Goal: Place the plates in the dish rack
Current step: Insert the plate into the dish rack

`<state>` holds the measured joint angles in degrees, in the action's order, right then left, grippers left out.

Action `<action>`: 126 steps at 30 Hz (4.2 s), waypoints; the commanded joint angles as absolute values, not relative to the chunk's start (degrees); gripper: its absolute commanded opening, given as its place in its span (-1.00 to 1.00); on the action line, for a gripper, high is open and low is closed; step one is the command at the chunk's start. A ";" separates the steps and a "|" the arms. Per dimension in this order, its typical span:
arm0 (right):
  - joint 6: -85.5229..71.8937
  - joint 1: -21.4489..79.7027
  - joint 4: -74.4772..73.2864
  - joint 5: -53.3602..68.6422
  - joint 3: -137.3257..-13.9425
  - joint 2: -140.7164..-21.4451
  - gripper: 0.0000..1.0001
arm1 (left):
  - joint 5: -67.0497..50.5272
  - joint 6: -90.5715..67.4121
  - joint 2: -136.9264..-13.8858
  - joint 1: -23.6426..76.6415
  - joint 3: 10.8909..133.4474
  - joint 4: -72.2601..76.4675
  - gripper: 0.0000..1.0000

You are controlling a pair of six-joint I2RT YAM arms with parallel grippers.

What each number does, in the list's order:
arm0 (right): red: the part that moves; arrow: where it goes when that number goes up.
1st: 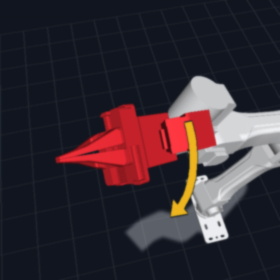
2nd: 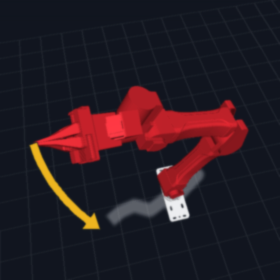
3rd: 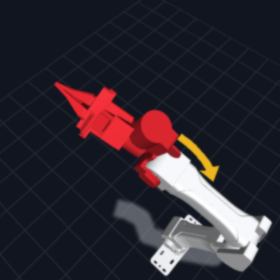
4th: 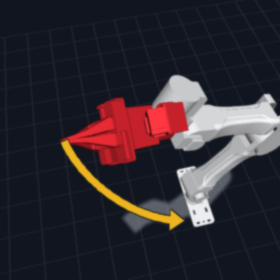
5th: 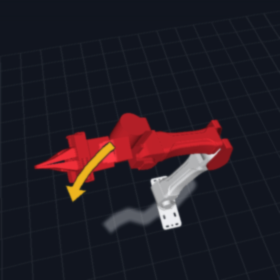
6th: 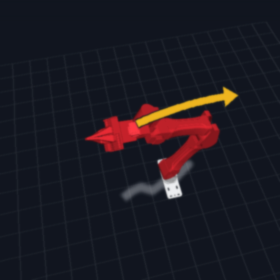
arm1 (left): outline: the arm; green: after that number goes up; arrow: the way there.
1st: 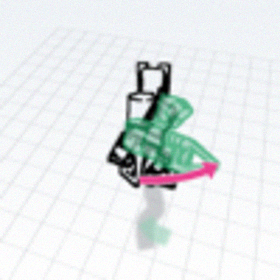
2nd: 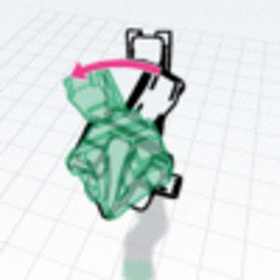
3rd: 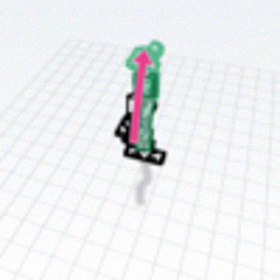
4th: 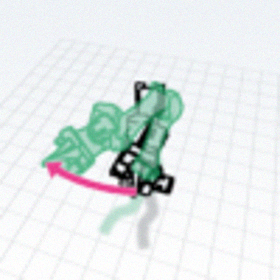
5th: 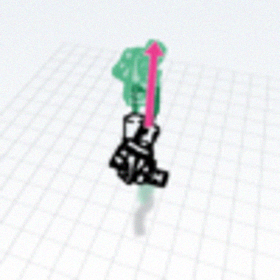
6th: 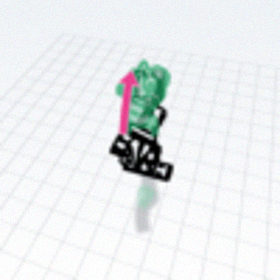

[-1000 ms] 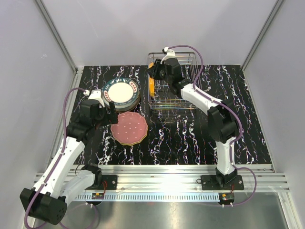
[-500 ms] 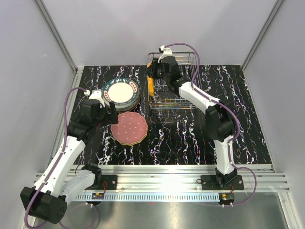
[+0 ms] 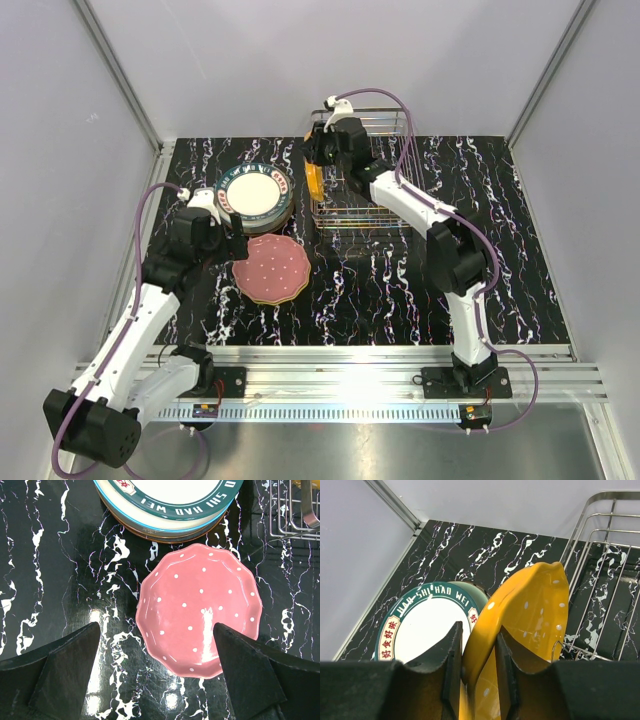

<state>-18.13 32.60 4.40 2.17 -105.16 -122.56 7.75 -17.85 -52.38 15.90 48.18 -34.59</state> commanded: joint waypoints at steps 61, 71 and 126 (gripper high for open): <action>-13.97 35.16 -6.50 -4.75 -88.42 -126.47 -0.71 | 8.61 -16.87 -52.12 15.82 50.10 -34.54 0.98; -15.82 33.13 -7.56 -1.23 -85.96 -125.42 -0.59 | 8.18 -16.87 -52.29 15.82 50.19 -34.45 0.98; -11.43 31.73 -18.90 12.04 -109.43 -119.44 -0.66 | 10.02 -15.73 -53.44 15.91 53.70 -35.42 0.98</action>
